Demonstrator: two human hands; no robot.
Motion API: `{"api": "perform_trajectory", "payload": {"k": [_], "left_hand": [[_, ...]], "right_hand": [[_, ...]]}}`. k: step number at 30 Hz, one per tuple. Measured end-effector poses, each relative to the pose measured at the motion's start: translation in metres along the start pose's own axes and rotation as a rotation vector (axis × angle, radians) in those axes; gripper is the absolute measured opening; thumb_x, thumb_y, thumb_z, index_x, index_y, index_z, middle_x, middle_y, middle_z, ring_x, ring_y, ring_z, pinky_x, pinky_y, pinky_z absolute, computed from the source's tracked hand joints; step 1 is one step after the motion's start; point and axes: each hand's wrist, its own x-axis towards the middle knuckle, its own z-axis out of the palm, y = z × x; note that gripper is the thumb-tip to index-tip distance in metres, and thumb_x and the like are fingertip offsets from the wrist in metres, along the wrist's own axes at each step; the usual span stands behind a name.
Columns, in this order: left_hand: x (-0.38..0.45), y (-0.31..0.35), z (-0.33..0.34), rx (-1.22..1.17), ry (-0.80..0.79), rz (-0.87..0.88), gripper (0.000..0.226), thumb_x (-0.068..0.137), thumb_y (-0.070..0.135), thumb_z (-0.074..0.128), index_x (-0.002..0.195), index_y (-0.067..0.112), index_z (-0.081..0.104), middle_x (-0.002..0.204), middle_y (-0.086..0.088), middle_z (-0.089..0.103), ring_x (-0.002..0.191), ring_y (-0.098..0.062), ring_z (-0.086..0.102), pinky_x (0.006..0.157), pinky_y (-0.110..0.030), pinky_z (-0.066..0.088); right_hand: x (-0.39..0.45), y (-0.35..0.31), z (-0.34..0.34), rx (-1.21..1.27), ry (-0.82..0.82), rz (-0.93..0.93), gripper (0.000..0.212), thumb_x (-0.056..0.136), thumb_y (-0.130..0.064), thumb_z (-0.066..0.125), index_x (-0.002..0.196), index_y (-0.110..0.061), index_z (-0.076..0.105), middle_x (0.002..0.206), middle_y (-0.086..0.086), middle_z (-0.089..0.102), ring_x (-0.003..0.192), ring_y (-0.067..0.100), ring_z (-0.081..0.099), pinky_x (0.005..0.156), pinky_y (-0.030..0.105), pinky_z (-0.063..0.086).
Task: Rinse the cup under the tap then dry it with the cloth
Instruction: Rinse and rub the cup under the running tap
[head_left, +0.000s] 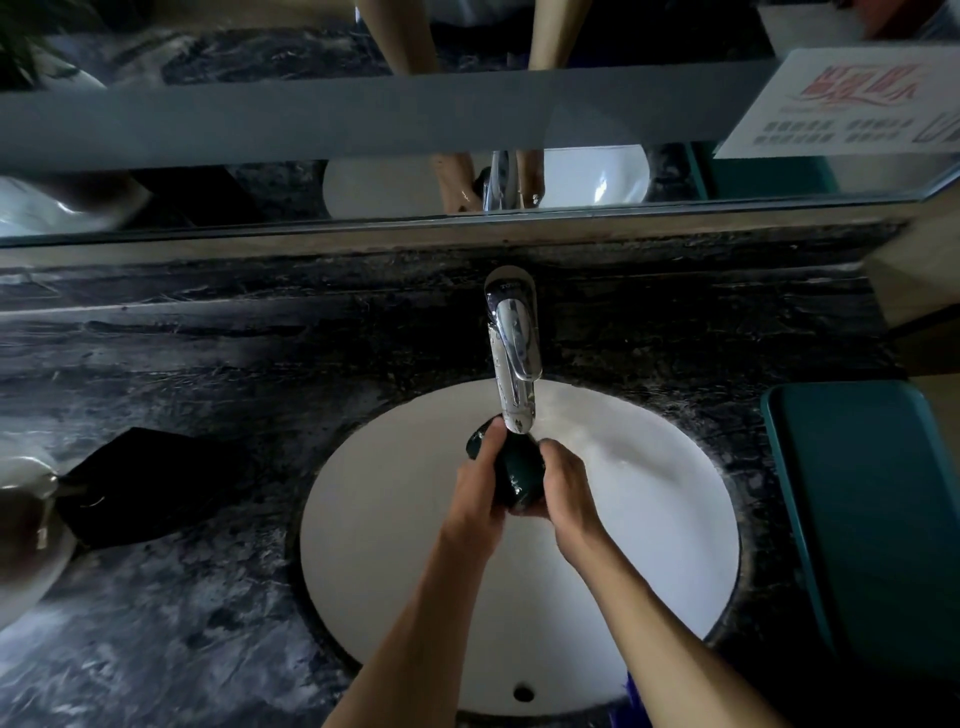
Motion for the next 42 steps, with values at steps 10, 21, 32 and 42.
{"api": "perform_trajectory", "payload": {"k": [10,21,32,42], "left_hand": [[0.0,-0.002,0.004,-0.058,-0.033,-0.032,0.043,0.094,0.055,0.064,0.099,0.013,0.073,0.088,-0.011,0.072,0.067,-0.021,0.07,0.048,-0.025,0.049],[0.011,-0.008,0.011,-0.137,0.005,-0.009,0.045,0.081,0.059,0.075,0.093,0.016,0.078,0.093,-0.015,0.068,0.087,-0.032,0.067,0.078,-0.043,0.054],[0.013,-0.004,0.009,-0.156,0.04,-0.002,0.059,0.075,0.064,0.079,0.099,0.011,0.071,0.093,-0.014,0.064,0.089,-0.029,0.064,0.084,-0.045,0.05],[-0.006,0.006,-0.002,0.118,-0.026,0.288,0.008,0.086,0.024,0.076,0.092,0.019,0.076,0.085,-0.006,0.073,0.082,-0.022,0.068,0.069,-0.034,0.054]], "right_hand": [[-0.005,-0.005,0.005,-0.032,0.048,-0.116,0.036,0.091,-0.044,0.045,0.096,-0.015,0.066,0.096,0.013,0.073,0.085,0.034,0.072,0.056,0.046,0.062],[-0.002,-0.002,0.013,-0.2,0.051,-0.189,0.035,0.088,-0.054,0.053,0.108,-0.026,0.054,0.103,0.003,0.07,0.096,0.029,0.066,0.079,0.042,0.056],[-0.004,-0.007,0.02,-0.278,0.067,-0.278,0.031,0.093,-0.046,0.058,0.112,-0.024,0.047,0.111,0.004,0.063,0.1,0.023,0.063,0.08,0.037,0.055],[0.002,-0.019,0.008,0.118,-0.066,0.271,0.035,0.1,-0.034,0.04,0.112,-0.012,0.065,0.103,0.018,0.071,0.088,0.034,0.072,0.061,0.044,0.065]]}}
